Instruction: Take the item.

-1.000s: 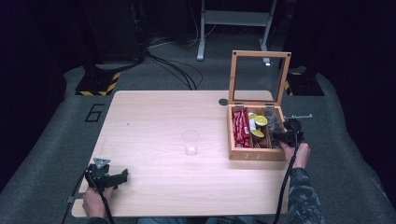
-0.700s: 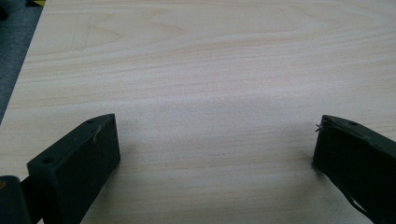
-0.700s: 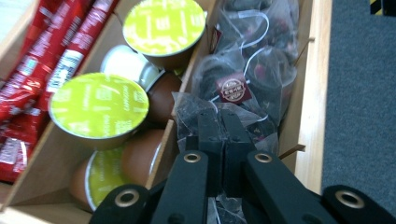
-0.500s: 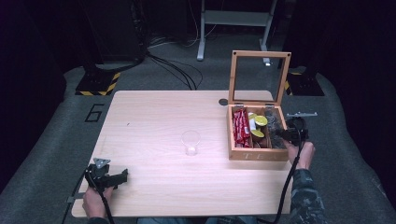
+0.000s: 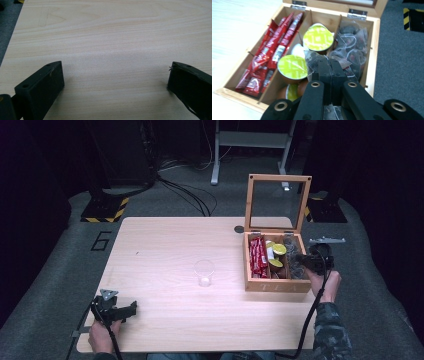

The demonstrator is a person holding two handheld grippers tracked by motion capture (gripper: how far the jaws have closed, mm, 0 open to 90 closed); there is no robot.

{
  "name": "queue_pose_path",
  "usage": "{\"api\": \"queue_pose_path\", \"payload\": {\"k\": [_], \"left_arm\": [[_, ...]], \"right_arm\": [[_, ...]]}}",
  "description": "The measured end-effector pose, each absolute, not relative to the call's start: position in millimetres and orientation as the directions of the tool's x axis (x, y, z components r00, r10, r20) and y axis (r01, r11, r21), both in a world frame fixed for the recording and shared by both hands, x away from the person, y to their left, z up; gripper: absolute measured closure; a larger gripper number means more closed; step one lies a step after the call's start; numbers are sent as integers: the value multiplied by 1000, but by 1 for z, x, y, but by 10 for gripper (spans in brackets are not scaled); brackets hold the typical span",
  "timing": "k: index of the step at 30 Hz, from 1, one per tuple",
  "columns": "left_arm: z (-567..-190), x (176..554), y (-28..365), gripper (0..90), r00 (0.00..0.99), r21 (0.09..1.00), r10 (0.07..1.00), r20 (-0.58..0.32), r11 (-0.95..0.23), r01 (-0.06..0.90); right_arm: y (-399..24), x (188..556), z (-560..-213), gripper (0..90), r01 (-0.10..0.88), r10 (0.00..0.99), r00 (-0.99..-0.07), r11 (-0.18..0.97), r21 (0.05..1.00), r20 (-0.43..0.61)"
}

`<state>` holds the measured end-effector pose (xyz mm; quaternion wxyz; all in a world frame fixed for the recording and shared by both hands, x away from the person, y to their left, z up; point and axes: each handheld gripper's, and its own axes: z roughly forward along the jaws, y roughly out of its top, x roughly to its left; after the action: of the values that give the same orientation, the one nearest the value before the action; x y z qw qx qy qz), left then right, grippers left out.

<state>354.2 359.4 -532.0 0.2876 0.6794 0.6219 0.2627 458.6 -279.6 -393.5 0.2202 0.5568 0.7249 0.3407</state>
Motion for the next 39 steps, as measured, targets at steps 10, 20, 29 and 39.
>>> {"api": "queue_pose_path", "payload": {"k": [10,20,29,39], "left_arm": [[-532,354,359,5,88,718,996,-1,-60,694],[-532,354,359,5,88,718,996,-1,-60,694],[-532,354,359,5,88,718,996,-1,-60,694],[-532,354,359,5,87,718,996,-2,-60,694]], "right_arm": [[-263,450,-378,900,618,937,-345,179,766,59],[-241,443,-374,900,590,909,-409,197,783,80],[-217,441,-371,900,574,884,-461,229,786,79],[-189,443,-371,900,555,846,-522,241,796,108]]}}
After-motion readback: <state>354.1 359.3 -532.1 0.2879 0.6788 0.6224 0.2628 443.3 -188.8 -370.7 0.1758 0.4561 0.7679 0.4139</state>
